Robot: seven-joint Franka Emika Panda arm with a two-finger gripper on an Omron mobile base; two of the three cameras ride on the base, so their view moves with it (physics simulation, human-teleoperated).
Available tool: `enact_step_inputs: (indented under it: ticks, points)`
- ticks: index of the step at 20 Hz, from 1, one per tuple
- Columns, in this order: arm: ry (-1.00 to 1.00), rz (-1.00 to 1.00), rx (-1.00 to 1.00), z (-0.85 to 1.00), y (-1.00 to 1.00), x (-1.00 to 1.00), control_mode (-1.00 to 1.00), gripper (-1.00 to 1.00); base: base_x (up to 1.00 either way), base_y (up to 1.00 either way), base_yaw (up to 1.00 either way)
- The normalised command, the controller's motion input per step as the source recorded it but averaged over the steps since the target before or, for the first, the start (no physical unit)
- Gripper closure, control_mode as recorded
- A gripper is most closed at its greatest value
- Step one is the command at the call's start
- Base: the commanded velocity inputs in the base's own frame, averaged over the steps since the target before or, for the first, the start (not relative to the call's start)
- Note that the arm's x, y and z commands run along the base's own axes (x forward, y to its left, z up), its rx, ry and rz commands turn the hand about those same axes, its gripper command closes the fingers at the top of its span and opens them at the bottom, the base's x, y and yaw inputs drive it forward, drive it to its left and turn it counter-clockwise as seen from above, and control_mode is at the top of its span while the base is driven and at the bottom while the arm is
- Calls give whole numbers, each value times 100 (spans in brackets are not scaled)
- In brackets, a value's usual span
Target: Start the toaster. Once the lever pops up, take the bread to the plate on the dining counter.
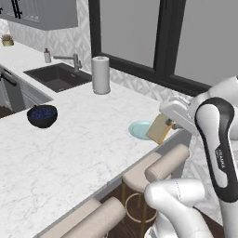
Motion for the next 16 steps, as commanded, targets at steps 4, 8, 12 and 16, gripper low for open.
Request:
enact_step_inputs:
  ticks: [4, 8, 12, 16]
  points:
    - [-1, 37, 0, -2, -41, 50, -100, 100, 0, 0, 0]
    - [0, 19, 2, -23, -64, 42, -100, 100, 0, 0, 0]
    - [-12, 1, 7, -35, -44, 45, -100, 100, 0, 0, 0]
    - [-19, -3, 4, -44, -18, 52, -100, 100, 0, 0, 0]
